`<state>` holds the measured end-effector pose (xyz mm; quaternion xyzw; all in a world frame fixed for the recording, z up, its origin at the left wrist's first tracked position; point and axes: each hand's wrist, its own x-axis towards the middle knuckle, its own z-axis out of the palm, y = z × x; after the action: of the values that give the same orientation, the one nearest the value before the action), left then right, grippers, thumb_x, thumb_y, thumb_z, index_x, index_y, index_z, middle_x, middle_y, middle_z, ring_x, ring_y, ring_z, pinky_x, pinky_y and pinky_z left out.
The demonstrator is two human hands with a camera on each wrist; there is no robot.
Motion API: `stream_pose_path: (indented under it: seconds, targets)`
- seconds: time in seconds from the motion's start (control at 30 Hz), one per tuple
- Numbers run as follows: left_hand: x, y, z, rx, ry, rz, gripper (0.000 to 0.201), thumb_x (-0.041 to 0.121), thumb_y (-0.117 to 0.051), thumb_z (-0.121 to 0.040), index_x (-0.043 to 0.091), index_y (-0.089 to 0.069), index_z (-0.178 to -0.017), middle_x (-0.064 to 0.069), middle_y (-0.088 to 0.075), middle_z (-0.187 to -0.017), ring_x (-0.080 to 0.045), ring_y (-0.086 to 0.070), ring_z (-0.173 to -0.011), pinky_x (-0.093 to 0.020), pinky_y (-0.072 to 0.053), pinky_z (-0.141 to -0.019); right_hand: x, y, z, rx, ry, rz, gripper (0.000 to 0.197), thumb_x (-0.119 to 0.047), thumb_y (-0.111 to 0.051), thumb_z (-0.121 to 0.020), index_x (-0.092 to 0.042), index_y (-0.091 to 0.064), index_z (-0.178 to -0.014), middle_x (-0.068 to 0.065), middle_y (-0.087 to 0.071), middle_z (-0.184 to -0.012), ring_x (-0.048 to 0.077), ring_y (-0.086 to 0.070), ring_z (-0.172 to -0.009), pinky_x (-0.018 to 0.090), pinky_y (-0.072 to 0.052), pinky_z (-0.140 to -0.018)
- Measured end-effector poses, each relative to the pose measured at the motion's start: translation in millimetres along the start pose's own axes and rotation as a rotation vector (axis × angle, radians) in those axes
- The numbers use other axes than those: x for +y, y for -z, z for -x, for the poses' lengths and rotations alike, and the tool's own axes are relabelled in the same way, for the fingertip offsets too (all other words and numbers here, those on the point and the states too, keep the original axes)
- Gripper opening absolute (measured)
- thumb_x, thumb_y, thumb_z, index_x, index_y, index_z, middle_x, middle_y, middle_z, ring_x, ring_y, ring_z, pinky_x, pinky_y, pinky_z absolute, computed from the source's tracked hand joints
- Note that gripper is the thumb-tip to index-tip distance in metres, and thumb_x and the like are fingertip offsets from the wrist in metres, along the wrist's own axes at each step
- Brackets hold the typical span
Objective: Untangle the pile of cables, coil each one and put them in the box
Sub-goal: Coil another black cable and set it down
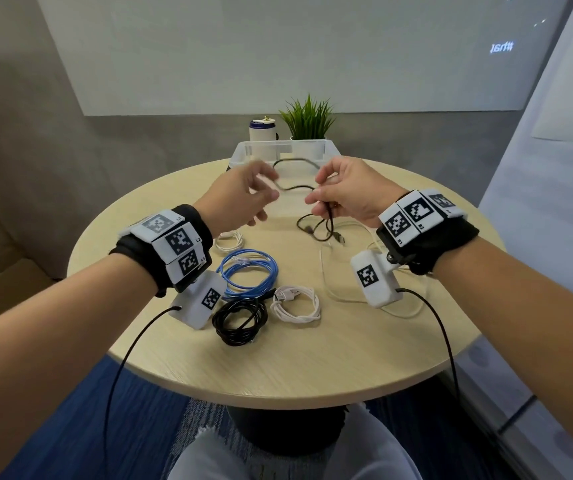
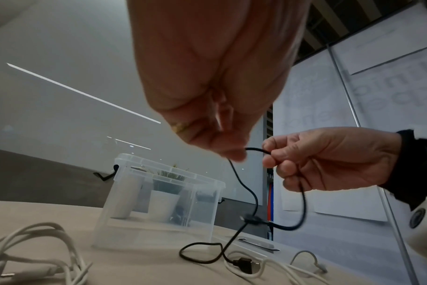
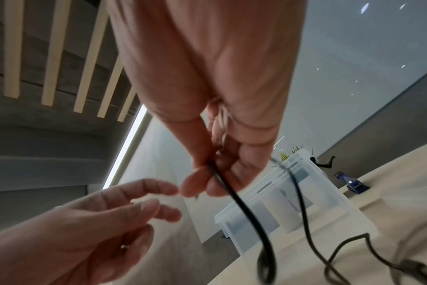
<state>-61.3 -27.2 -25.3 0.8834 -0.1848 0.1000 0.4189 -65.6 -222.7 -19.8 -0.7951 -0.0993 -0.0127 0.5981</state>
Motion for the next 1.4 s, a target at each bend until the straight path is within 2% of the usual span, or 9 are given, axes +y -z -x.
stream_pose_path:
  seconds: [0.1,0.23,0.43,0.63,0.9,1.03,1.2,1.3,1.4]
  targets:
    - [2.9,3.1,-3.9,0.121,-0.118,-0.113,0.033,0.022,-0.063,-0.089,0.03,-0.054,-0.121,0.003,-0.051,-0.102,-0.01,-0.052,-0.069,-0.017,-0.042,-0.062,-5.3,-1.4,4.8,-0.084,0.005,0.063,0.012,0.001,-0.059,-0.089,-0.011,-0.057,-0.089,0.012,-0.07,-0.083,0.012,-0.059,-0.053,0.03,-0.052,-0.065]
    - [3.6,0.8,-4.3,0.025,-0.141,-0.235,0.025,0.033,-0.053,-0.095,0.019,-0.07,-0.107,-0.006,-0.059,-0.101,-0.012,-0.052,-0.081,-0.028,-0.044,-0.074,-6.2,-2.0,4.4,-0.037,0.087,-0.033,0.013,0.002,-0.056,-0.091,-0.01,-0.059,-0.088,0.009,-0.069,-0.078,0.009,-0.058,-0.051,0.025,-0.053,-0.06]
    - [2.1,-2.1,-1.0,-0.002,-0.116,-0.2,0.023,0.031,-0.054,-0.095,0.015,-0.07,-0.091,0.007,-0.059,-0.073,0.004,-0.048,-0.057,-0.005,-0.034,-0.05,-1.2,2.1,-0.4,0.015,0.115,-0.09,0.011,-0.003,-0.054,-0.094,-0.01,-0.061,-0.091,0.004,-0.063,-0.068,0.008,-0.049,-0.045,0.023,-0.048,-0.055]
    - [-3.2,0.9,-12.2,0.237,0.074,-0.083,0.025,0.027,-0.051,-0.096,0.012,-0.069,-0.09,-0.001,-0.057,-0.076,-0.017,-0.051,-0.073,-0.026,-0.043,-0.066,4.1,-0.3,3.8,-0.058,0.081,-0.164,0.029,-0.024,-0.044,-0.101,-0.011,-0.057,-0.079,-0.008,-0.042,-0.042,0.013,-0.046,-0.048,0.025,-0.043,-0.058]
    - [8.6,-20.3,3.2,-0.215,-0.08,-0.429,0.026,0.024,-0.049,-0.097,0.014,-0.068,-0.112,0.004,-0.058,-0.077,-0.013,-0.053,-0.077,-0.019,-0.035,-0.062,-13.5,-9.9,0.1,-0.008,0.13,-0.726,0.026,-0.014,-0.031,-0.104,-0.004,-0.055,-0.1,0.007,-0.069,-0.081,0.014,-0.06,-0.061,0.024,-0.049,-0.057]
    - [17.4,-16.7,5.5,-0.318,-0.102,-0.417,0.022,0.029,-0.057,-0.093,0.018,-0.07,-0.107,0.004,-0.065,-0.082,-0.008,-0.052,-0.07,-0.018,-0.042,-0.065,-8.6,-10.0,-12.0,0.161,0.092,-0.668,0.026,-0.019,-0.039,-0.103,-0.006,-0.058,-0.09,0.01,-0.064,-0.094,0.022,-0.063,-0.091,0.036,-0.052,-0.087]
    - [21.5,-6.9,3.3,-0.019,-0.226,-0.38,0.016,0.026,-0.058,-0.092,0.015,-0.07,-0.094,0.005,-0.062,-0.076,-0.006,-0.05,-0.063,-0.014,-0.039,-0.059,4.4,-13.4,-16.0,0.159,0.183,0.335,0.025,-0.022,-0.044,-0.099,-0.013,-0.066,-0.095,-0.002,-0.068,-0.084,0.011,-0.061,-0.086,0.029,-0.044,-0.085]
    - [19.3,0.5,-5.7,0.253,-0.221,-0.305,0.016,0.027,-0.059,-0.091,0.019,-0.072,-0.093,0.008,-0.06,-0.076,-0.015,-0.05,-0.076,-0.029,-0.045,-0.075,3.7,-19.4,-16.7,0.09,0.175,0.267,0.028,-0.025,-0.038,-0.101,-0.016,-0.062,-0.091,-0.004,-0.062,-0.06,0.007,-0.057,-0.061,0.031,-0.046,-0.076]
    - [14.4,1.4,-15.2,0.396,-0.142,-0.26,0.017,0.031,-0.06,-0.091,0.021,-0.073,-0.097,0.006,-0.054,-0.089,-0.013,-0.049,-0.085,-0.028,-0.04,-0.081,-1.7,-24.4,-17.6,0.024,0.169,0.059,0.039,-0.037,-0.037,-0.102,-0.015,-0.061,-0.079,-0.006,-0.042,-0.048,0.01,-0.042,-0.048,0.03,-0.044,-0.064]
